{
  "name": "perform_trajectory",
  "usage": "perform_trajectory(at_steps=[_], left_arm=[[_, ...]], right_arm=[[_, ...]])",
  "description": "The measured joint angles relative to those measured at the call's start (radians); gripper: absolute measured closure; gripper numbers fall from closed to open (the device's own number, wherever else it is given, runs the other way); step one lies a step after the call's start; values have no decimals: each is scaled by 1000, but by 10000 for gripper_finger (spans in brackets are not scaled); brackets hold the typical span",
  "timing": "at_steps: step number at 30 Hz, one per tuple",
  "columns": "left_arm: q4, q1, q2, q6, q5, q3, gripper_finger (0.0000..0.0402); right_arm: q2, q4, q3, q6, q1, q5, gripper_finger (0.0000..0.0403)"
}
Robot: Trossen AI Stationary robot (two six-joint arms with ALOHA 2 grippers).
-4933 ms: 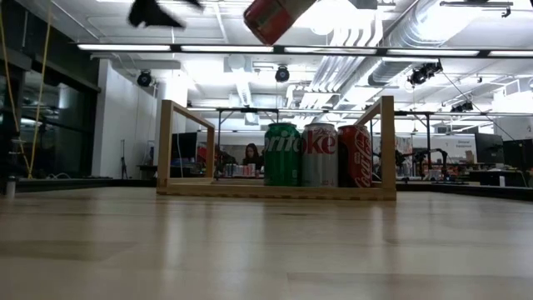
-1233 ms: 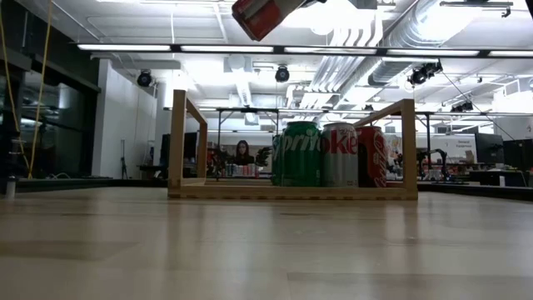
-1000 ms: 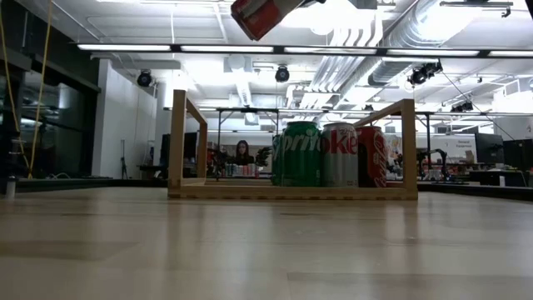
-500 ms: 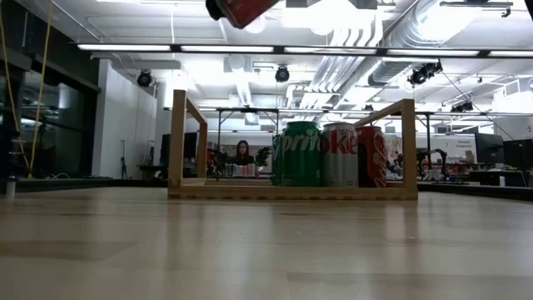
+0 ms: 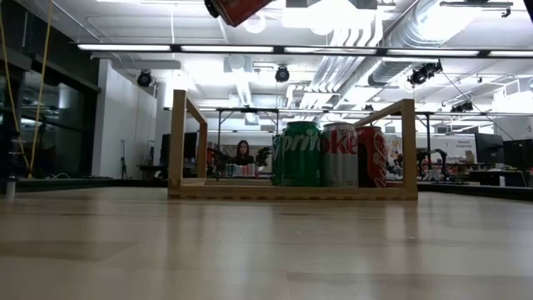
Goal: Place canned beverage on shelf
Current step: Put the left pink-white soda can on the shelf
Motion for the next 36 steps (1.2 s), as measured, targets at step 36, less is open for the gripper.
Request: perform_trajectory(at_steps=[36], left_arm=[[631, -71, -242, -473, -878, -536, 128]], right_arm=[[-82, 259, 2, 576, -193, 91, 29]])
